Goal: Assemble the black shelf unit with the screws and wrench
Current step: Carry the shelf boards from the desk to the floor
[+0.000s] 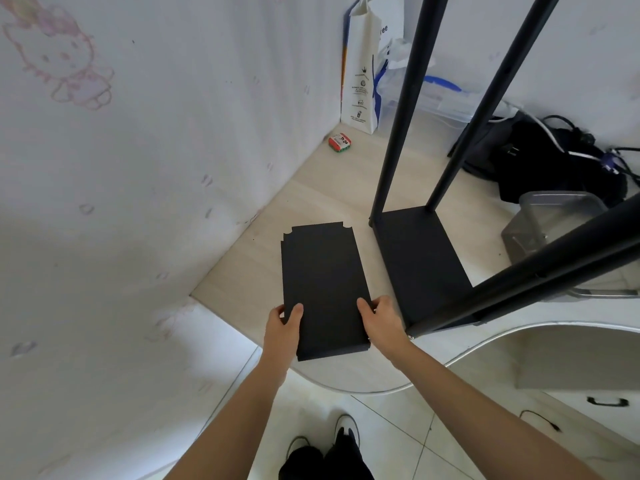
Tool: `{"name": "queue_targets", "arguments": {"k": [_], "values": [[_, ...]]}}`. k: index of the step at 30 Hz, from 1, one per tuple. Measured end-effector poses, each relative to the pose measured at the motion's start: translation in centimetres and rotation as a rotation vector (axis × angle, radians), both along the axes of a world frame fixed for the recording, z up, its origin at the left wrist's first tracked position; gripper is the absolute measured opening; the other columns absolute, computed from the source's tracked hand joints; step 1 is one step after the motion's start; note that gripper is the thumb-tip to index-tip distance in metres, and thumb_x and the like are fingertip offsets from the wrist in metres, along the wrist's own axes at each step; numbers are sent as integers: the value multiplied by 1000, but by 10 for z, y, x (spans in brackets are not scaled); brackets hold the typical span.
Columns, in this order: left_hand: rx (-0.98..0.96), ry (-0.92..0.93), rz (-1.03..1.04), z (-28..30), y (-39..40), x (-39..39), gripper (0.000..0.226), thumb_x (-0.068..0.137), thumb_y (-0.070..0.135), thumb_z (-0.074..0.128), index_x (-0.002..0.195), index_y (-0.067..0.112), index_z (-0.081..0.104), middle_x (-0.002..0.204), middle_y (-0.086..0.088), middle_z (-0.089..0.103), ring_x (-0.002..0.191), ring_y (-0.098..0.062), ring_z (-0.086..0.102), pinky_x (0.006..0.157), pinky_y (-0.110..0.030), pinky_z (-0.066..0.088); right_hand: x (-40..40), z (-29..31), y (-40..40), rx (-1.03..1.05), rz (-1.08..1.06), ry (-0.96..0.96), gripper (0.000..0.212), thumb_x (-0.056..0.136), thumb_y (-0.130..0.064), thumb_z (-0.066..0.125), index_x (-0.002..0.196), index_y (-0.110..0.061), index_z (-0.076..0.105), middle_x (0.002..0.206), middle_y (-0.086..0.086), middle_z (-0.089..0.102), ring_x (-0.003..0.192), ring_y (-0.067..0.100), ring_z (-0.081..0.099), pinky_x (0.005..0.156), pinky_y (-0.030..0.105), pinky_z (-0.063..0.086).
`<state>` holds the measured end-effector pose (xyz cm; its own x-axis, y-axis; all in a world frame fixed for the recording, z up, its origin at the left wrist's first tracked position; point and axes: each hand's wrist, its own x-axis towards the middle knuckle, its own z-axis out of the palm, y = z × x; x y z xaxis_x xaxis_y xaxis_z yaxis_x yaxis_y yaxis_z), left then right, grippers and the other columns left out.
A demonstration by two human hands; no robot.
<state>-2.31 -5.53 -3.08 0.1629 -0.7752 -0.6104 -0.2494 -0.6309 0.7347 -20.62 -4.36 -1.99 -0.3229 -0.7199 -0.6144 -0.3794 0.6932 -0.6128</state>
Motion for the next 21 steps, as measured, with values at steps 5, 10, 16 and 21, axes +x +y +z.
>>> {"name": "queue_targets", "arguments": {"k": [5,10,16,21], "values": [[-76,-40,-43,1,12,6,45,105,44,42,139,15,42,116,3,54,97,-13,56,71,-17,49,13,4,20,-124,-84,19,23,103,-42,43,106,-19,43,89,-4,54,75,10,56,53,13,39],[-170,-13,-76,14,33,31,42,103,43,48,139,22,42,117,8,54,90,-7,57,65,-11,48,38,11,53,-182,-172,-7,22,101,-46,44,110,-25,44,96,-12,53,84,5,56,60,12,41],[-301,124,-201,34,69,82,33,100,40,58,128,40,41,107,15,57,89,-4,65,61,-14,53,97,24,116,-302,-404,-42,20,100,-48,47,110,-30,43,100,-13,58,88,7,63,63,19,54],[-298,171,-350,38,108,123,29,98,38,61,119,50,43,105,14,60,84,7,65,69,-24,57,151,25,181,-387,-587,-67,10,100,-46,49,103,-37,47,103,-11,63,90,5,65,71,25,58]]}}
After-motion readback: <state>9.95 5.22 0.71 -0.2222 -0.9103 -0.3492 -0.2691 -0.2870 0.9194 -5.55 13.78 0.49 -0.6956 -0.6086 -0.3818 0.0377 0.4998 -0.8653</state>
